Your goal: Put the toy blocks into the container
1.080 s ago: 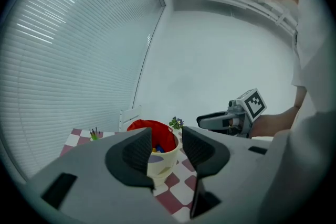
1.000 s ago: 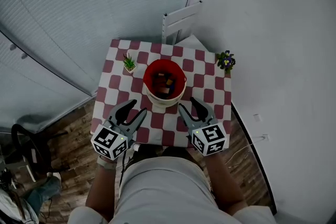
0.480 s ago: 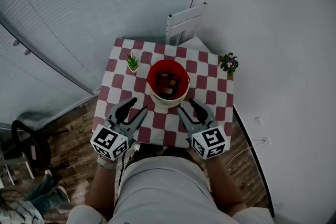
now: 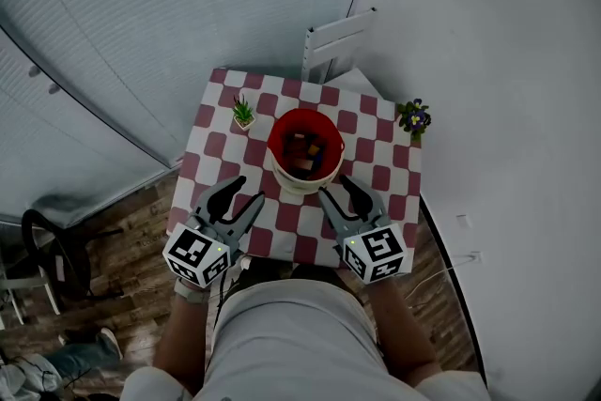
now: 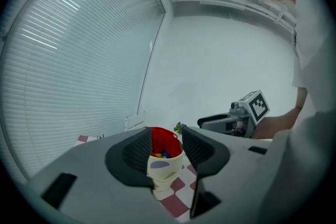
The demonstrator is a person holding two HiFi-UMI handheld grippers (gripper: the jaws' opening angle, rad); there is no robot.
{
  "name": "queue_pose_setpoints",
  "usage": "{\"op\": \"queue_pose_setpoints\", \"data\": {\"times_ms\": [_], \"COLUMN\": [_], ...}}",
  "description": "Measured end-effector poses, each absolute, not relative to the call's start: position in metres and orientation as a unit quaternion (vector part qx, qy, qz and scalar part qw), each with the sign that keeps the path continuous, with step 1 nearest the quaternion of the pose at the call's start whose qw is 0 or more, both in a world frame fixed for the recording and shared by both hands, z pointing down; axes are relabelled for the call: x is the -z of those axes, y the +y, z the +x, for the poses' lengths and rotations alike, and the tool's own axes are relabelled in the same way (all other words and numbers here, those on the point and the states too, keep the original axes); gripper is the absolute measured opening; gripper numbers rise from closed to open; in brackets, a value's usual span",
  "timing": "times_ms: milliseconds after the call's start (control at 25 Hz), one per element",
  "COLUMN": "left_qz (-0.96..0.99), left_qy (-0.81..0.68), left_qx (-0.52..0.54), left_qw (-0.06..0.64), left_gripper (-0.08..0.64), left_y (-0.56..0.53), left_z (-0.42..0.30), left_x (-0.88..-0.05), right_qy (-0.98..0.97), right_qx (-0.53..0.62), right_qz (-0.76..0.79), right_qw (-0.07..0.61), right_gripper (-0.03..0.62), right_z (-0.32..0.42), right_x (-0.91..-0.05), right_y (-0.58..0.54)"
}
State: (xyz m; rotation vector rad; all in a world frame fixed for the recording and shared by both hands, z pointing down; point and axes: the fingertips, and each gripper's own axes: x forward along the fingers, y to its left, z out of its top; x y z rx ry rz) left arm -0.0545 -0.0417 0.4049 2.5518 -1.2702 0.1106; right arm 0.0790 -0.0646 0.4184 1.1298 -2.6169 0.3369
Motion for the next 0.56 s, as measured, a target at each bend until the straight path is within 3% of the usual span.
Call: {"op": "queue_pose_setpoints", "data": {"times_ms": [560], "left_qz": [0.88], "left_qy": [-0.45], "left_qx": [-0.037], "left_qw": [0.149], "left_gripper": [0.156], "left_y": [-0.034], "left_z": [-0.061], "left_x": [-0.407], "right_qy": [-0.91], "right_qx": [-0.118], "right_qz": [0.373], "right_qw": [0.137], "right_gripper": [0.177], "right_z": [0.068], "right_x": [-0.419], "right_y": [-0.062]}}
